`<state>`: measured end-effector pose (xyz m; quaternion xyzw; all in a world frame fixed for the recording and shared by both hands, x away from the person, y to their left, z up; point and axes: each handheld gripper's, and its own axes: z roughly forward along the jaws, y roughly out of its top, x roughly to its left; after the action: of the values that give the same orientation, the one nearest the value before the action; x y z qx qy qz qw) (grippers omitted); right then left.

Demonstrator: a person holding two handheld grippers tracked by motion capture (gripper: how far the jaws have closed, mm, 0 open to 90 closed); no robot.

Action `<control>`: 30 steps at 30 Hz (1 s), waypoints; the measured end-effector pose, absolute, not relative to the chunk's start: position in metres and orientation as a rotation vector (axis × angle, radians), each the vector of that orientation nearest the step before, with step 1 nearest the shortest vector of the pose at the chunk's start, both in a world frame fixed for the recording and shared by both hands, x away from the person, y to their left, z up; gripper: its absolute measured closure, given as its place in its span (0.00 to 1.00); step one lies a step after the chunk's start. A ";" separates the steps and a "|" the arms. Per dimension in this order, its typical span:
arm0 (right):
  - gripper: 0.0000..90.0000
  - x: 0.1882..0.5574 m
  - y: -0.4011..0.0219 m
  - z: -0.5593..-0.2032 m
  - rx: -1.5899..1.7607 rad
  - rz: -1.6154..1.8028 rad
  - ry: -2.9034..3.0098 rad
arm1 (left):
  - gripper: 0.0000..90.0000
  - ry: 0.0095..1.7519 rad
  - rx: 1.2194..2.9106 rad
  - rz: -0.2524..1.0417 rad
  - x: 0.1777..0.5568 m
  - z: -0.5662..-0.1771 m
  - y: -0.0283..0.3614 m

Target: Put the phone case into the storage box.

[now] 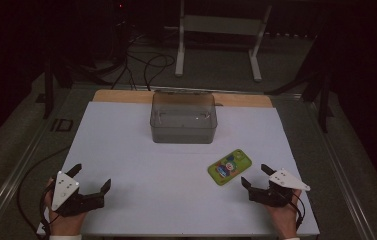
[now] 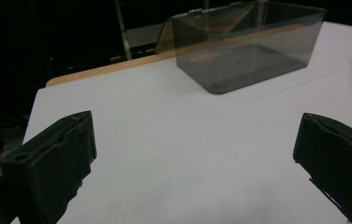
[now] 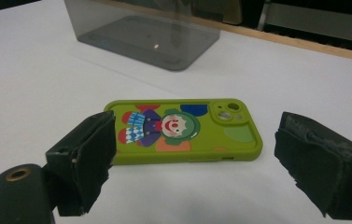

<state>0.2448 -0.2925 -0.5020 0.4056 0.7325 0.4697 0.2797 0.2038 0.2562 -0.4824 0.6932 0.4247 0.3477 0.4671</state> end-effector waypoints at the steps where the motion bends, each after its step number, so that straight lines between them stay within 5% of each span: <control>1: 0.14 0.245 -0.293 -0.502 1.088 1.260 1.967 | 0.00 1.045 1.697 0.850 0.204 -0.483 0.256; 30: 0.11 0.252 -0.291 -0.505 1.140 1.259 1.977 | 0.00 1.085 1.717 0.807 0.211 -0.493 0.255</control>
<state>0.2523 -0.2912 -0.5047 0.4218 0.7315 0.4660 0.2644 0.2115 0.2546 -0.4930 0.6976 0.4409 0.3277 0.4598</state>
